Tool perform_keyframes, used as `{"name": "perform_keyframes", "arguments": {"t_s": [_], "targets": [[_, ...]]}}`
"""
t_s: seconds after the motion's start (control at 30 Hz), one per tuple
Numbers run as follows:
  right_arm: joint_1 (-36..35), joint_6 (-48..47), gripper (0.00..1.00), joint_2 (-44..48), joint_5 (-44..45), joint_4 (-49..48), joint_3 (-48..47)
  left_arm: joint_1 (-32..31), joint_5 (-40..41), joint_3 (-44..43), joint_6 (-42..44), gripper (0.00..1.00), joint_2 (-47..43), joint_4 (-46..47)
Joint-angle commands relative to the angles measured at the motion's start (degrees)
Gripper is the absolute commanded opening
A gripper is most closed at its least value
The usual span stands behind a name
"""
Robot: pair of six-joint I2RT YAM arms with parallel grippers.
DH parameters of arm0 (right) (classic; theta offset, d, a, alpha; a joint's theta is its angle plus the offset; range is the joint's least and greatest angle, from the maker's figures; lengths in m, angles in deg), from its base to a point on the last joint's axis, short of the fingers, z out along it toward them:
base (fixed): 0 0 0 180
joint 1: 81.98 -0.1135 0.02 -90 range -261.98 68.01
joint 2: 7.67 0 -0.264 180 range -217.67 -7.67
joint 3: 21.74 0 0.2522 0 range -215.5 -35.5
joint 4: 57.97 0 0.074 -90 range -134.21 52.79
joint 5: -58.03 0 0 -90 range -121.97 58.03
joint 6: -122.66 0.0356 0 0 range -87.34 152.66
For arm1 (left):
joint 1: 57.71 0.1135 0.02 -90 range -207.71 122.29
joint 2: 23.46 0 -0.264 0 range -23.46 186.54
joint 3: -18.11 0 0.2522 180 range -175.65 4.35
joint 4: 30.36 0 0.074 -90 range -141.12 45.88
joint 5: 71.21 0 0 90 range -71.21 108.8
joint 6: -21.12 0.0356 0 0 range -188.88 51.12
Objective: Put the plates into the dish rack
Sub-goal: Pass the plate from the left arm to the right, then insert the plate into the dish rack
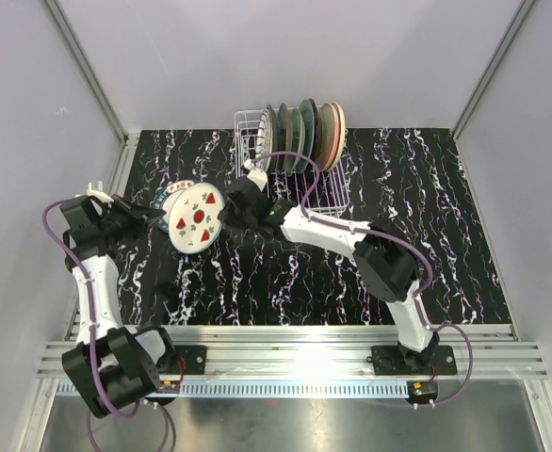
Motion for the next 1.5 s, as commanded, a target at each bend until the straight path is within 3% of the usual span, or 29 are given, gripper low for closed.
{"name": "perform_keyframes", "arguments": {"t_s": [0.0, 0.47, 0.83, 1.17, 1.47], "targets": [[2.22, -2.56, 0.0, 6.17, 0.32, -6.4, -4.9, -0.73, -0.96, -5.57, 4.33, 0.0, 1.72, -1.75], [7.94, -12.31, 0.0, 4.5, -0.66, -1.75, -16.66, -5.02, 5.01, -12.87, 10.48, 0.0, 6.91, -6.23], [12.86, -19.6, 0.0, 0.46, 11.29, 5.55, -30.74, -12.68, 16.35, -19.09, 18.03, 0.06, 9.1, -9.21], [13.39, -33.5, 0.0, -2.8, 23.86, 6.26, -40.41, -16.55, 17.94, -15.95, 19.8, 0.04, 7.97, -6.41], [13.39, -38.33, 0.0, -3.5, 29.4, 5.38, -40.24, -16.98, 17.23, -14.63, 19.62, 0.01, 6.3, -5.88]]}}
